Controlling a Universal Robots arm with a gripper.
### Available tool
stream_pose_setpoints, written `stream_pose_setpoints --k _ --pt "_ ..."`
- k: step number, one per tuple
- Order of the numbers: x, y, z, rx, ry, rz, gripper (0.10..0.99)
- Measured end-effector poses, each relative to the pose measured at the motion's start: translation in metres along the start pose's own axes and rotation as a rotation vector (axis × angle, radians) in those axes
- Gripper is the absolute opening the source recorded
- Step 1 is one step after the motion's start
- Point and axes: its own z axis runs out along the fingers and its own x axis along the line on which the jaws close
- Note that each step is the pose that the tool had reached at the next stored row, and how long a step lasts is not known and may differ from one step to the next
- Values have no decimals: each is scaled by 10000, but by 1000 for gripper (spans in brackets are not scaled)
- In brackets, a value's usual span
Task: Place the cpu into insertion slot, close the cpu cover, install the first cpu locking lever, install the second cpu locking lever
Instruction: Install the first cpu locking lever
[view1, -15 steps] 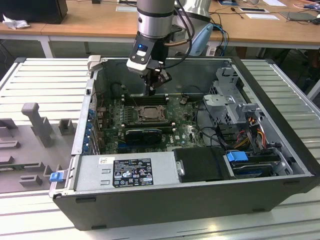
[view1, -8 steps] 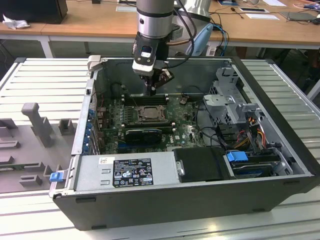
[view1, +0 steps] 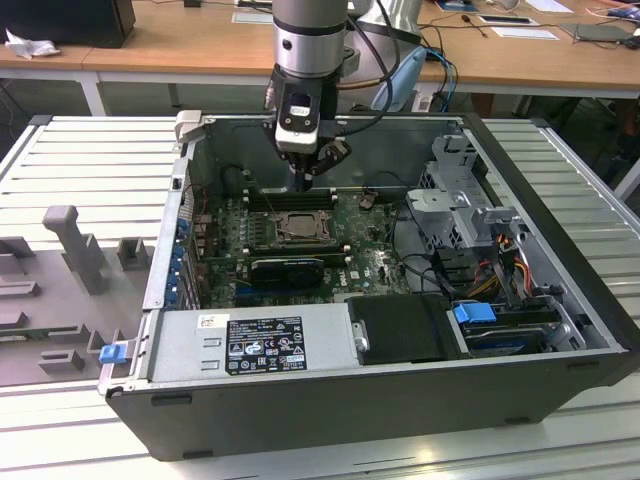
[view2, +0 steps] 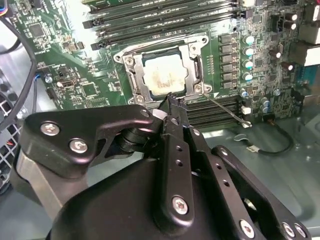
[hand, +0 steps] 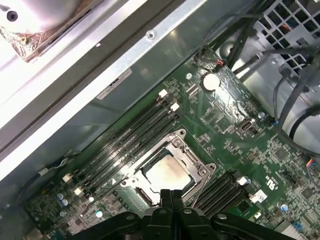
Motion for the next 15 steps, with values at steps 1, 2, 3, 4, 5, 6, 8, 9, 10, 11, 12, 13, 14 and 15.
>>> stream_pose_setpoints --k 1,2,3,4,5,6,8,9,10,11,12,13,14,15 --pt "0 1 0 -24 -20 -191 106" --pt "0 1 0 -28 -17 -483 106" --pt "0 0 0 -30 -15 -641 106" --pt "0 0 0 -36 -14 -842 106" --pt "0 0 0 -41 -13 -1071 106" --pt "0 0 0 -46 -12 -1279 106" --pt "0 0 0 -56 -10 -1698 106" --pt "0 0 0 -61 -8 -1934 106" --pt "0 0 0 -65 -7 -2080 106" --pt "0 0 2 -70 4 -2506 106" --pt "0 0 2 -69 12 -2739 106" --pt "0 0 3 -69 19 -2945 106" --pt "0 0 5 -72 31 -3302 106" --pt "0 0 5 -73 39 -3563 106"
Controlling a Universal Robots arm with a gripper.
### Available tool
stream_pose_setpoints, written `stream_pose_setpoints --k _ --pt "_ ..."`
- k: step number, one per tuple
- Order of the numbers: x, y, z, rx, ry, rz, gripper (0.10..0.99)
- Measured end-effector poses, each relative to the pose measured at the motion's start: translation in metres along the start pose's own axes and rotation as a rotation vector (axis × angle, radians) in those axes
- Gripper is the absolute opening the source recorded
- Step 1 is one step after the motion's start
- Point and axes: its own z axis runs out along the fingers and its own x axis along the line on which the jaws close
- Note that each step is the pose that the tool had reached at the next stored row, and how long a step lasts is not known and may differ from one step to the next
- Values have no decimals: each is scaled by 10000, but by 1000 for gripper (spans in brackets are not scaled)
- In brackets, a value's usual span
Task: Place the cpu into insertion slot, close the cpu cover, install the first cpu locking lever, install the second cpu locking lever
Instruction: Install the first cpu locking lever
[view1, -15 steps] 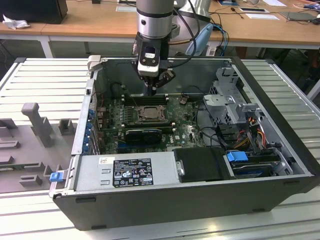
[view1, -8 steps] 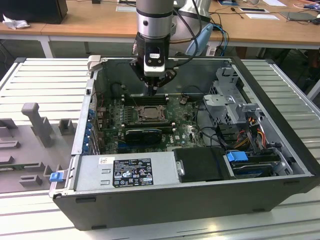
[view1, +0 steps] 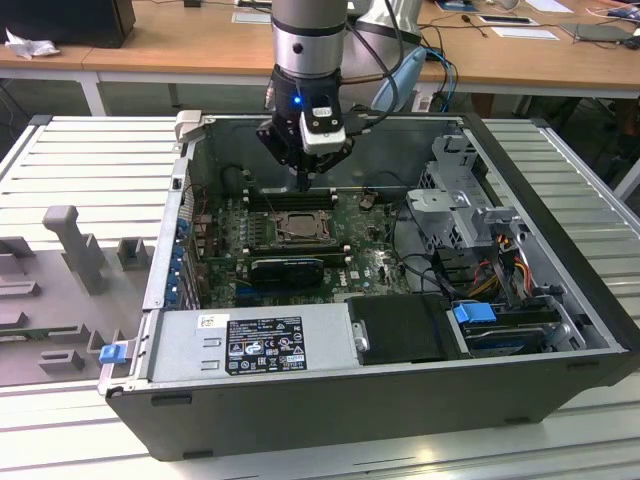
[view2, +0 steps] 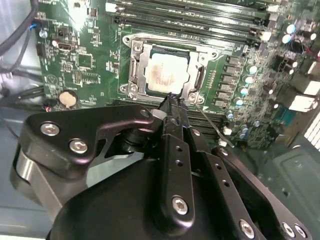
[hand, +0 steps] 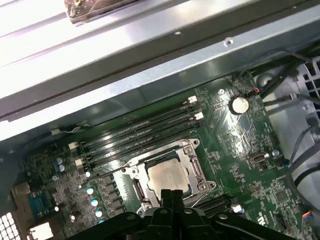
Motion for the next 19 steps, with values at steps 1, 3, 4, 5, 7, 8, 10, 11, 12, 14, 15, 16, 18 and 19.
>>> stream_pose_setpoints --k 1,3,4,5,7,8,10,11,12,14,15,16,18,19 --pt "0 0 0 -2 9 -242 106" --pt "0 0 1 -4 15 -416 106" --pt "0 0 1 -5 22 -615 106" --pt "0 0 1 -6 26 -716 106" --pt "0 0 1 -7 31 -899 106" --pt "0 0 1 -9 32 -969 106" --pt "0 0 1 -11 29 -1064 106" --pt "1 0 1 -12 32 -1146 106" --pt "1 0 1 -14 39 -1357 106" --pt "1 0 1 -18 53 -1720 106" --pt "1 0 1 -19 57 -1863 106" --pt "1 0 1 -20 61 -1963 106" --pt "1 -1 1 -22 61 -2089 106" --pt "6 -2 1 -25 54 -2129 106"
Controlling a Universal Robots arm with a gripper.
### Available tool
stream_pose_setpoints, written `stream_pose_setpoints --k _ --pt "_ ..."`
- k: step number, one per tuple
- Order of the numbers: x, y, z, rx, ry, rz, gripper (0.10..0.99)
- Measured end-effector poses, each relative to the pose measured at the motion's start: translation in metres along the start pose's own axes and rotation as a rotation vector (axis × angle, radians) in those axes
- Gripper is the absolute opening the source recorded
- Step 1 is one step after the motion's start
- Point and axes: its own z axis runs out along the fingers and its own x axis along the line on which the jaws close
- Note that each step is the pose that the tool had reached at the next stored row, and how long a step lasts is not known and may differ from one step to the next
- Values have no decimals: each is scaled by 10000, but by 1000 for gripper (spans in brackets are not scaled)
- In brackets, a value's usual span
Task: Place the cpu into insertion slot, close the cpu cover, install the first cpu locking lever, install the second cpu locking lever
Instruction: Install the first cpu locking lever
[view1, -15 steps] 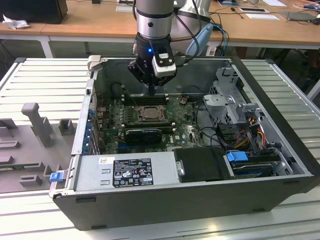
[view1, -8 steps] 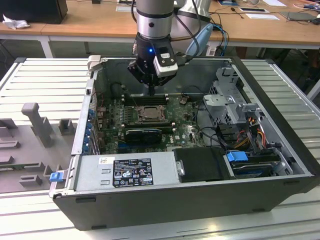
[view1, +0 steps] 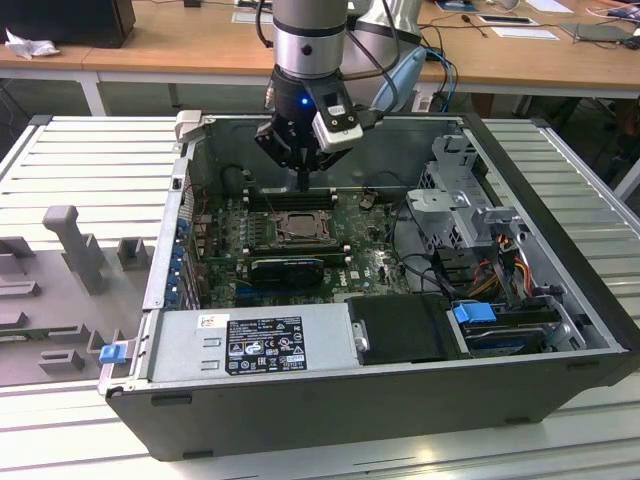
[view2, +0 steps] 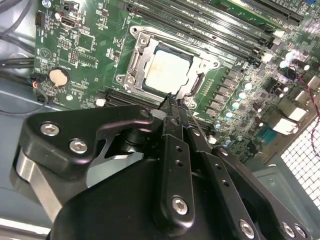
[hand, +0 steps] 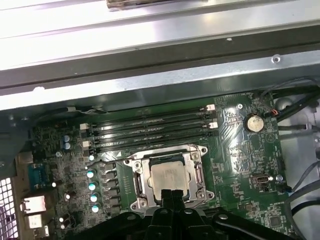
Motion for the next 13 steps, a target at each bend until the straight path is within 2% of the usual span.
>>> stream_pose_setpoints --k 5,6,7,10,13 --pt "111 -16 2 -21 -104 -42 106" --pt "114 -17 4 -32 -103 -153 106" --pt "115 -17 7 -39 -83 -645 106" --pt "115 -17 11 -48 -62 -1184 106" --pt "161 -25 12 -61 -76 -1249 106"
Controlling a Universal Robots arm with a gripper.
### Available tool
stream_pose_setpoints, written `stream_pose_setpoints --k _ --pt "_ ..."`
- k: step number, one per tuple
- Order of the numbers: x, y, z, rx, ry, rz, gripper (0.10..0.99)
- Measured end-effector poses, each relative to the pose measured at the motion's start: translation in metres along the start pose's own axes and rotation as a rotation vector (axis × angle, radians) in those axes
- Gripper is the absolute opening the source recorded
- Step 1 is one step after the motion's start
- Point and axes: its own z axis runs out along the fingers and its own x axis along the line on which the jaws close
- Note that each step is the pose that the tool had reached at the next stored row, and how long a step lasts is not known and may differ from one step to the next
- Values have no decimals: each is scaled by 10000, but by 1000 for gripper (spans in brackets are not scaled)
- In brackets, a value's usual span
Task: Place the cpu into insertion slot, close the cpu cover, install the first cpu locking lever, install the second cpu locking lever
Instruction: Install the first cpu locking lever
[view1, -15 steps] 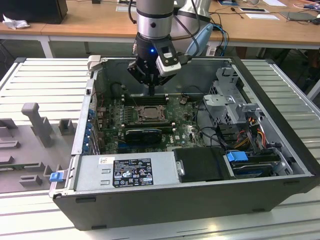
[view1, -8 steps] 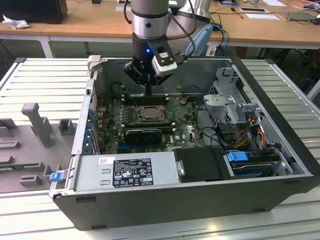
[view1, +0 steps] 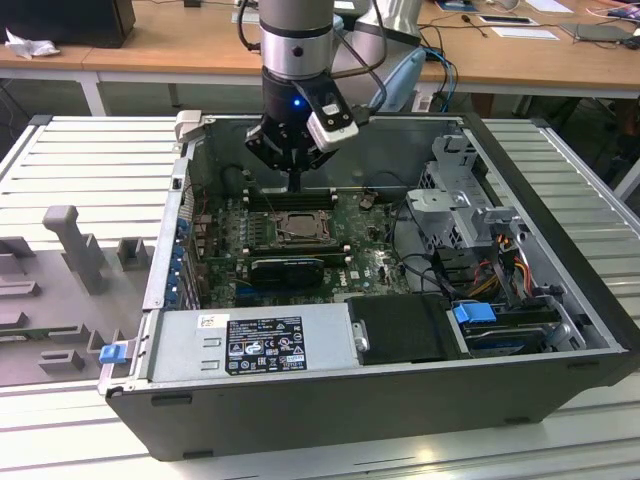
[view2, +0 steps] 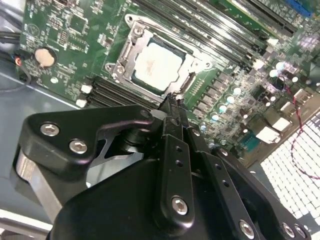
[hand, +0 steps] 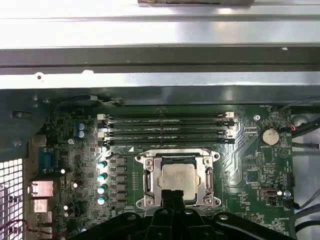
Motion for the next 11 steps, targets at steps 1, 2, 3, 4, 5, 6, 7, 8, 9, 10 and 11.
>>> stream_pose_setpoints --k 1,2,3,4,5,6,7,8,9,10,11 --pt "46 -1 0 -2 -21 -2 106" --pt "80 -2 1 -2 -31 -3 106" --pt "116 -3 2 -2 -35 -11 106" --pt "156 -4 9 -3 -39 -19 106" --pt "196 -5 19 -3 -46 -22 106" --pt "246 -7 31 -2 -53 -27 106" --pt "311 -8 50 -4 -63 -26 106" --pt "396 -11 73 -5 -73 -32 106" --pt "432 -12 83 -5 -76 -33 106" --pt "466 -13 90 -4 -76 -38 106" --pt "513 -14 101 -5 -79 -42 106"
